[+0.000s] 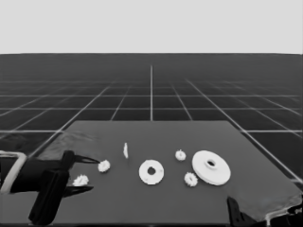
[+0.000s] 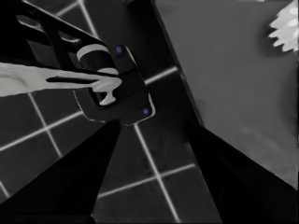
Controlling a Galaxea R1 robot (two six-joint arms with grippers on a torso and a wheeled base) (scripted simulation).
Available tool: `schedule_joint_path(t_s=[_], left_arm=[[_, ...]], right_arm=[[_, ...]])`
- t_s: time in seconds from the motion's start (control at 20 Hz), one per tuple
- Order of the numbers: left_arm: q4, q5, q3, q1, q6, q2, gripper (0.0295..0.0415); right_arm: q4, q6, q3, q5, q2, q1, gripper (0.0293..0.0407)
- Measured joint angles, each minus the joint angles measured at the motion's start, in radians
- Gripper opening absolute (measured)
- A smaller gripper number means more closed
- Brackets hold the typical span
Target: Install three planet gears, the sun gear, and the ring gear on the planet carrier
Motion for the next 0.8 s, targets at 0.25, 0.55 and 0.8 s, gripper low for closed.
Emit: schedule_joint_path(t_s=[0.25,0.55,0.8], left_arm=[[0.294,0.749,-0.352,0.005,-0.960,0.359,0.0404],[-0.251,0.861,-1.030,0.054,-1.323,0.640,0.0385],[-0.007,0.678,-1.159,0.379,-1.291,0.691,0.0385]], right_arm=[[-0.070,0.003,-0.052,-0.022,-0.013,0.045,0.0383],[-0.075,0.003,-0.056,-0.023,-0.014,0.048,0.0385],[-0.075,0.003,-0.056,-0.023,-0.014,0.048,0.0385]])
